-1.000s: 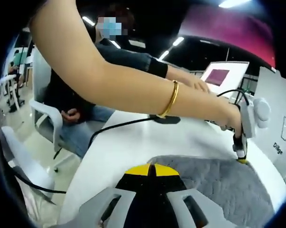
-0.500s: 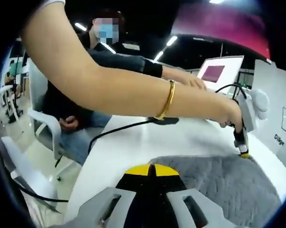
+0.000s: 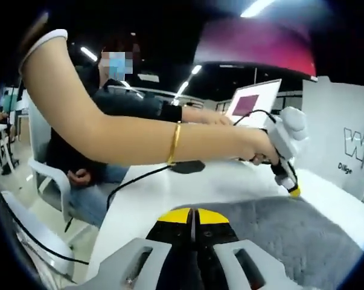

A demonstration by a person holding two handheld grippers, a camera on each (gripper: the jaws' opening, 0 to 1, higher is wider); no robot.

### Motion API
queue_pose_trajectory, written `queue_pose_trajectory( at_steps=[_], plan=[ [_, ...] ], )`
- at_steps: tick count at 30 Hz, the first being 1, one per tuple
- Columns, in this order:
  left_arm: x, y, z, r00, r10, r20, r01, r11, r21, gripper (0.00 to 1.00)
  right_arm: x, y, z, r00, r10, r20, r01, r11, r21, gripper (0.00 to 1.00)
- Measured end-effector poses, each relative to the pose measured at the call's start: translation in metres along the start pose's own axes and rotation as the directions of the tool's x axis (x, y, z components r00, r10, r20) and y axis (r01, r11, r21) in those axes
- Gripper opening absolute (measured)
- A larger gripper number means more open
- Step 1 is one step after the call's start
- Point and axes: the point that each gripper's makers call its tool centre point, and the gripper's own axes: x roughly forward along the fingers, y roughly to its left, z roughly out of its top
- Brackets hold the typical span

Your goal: Open the folded towel by lifting each exposed corner and separating the folded layers until the towel lies flat within the target outline without major curled edges

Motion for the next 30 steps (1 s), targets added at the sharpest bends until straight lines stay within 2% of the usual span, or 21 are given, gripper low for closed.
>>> queue_pose_trajectory(
  at_steps=[2,3,6,8,10,12,15,19,24,28,30],
  plan=[
    [-0.008,-0.010,0.015,0.998,-0.006,0.069,0.009,0.999,-0.034,0.21,-0.009,-0.009,0.001,1.000,-0.024,0.006,0.024,1.000,0.011,0.00],
    [-0.015,-0.020,0.020,0.996,-0.011,0.088,0.015,0.999,-0.050,0.22,-0.012,-0.012,0.001,1.000,-0.030,0.006,0.030,0.999,0.012,0.00],
    [-0.024,-0.031,0.040,0.986,-0.016,0.163,0.031,0.996,-0.089,0.25,-0.023,-0.021,0.000,0.998,-0.058,0.004,0.058,0.998,0.015,0.00],
    [-0.030,-0.041,0.054,0.975,-0.043,0.218,0.068,0.992,-0.110,0.26,-0.031,-0.026,-0.001,0.997,-0.072,0.003,0.072,0.997,0.014,0.00],
    [-0.038,-0.051,0.069,0.959,-0.065,0.276,0.104,0.986,-0.131,0.23,-0.046,-0.036,-0.004,0.995,-0.101,-0.007,0.101,0.995,0.001,0.00],
    [-0.043,-0.056,0.078,0.950,-0.077,0.303,0.120,0.985,-0.127,0.23,-0.058,-0.046,-0.006,0.991,-0.132,-0.012,0.132,0.991,0.003,0.00],
    [-0.046,-0.061,0.084,0.947,-0.082,0.310,0.121,0.987,-0.110,0.26,-0.071,-0.058,-0.008,0.986,-0.164,-0.019,0.164,0.986,0.000,0.00],
    [-0.058,-0.069,0.096,0.938,-0.089,0.334,0.127,0.988,-0.092,0.30,-0.085,-0.062,-0.009,0.983,-0.182,-0.024,0.182,0.983,-0.011,0.00],
    [-0.080,-0.072,0.114,0.917,-0.078,0.392,0.115,0.991,-0.071,0.32,-0.098,-0.066,-0.008,0.980,-0.198,-0.024,0.198,0.980,-0.015,0.02],
    [-0.098,-0.081,0.126,0.889,-0.091,0.449,0.148,0.985,-0.093,0.35,-0.113,-0.074,-0.005,0.974,-0.223,-0.028,0.223,0.975,-0.006,0.06],
    [-0.107,-0.085,0.127,0.883,-0.088,0.462,0.150,0.984,-0.098,0.37,-0.120,-0.076,-0.003,0.972,-0.235,-0.021,0.235,0.972,0.003,0.06]
  ],
)
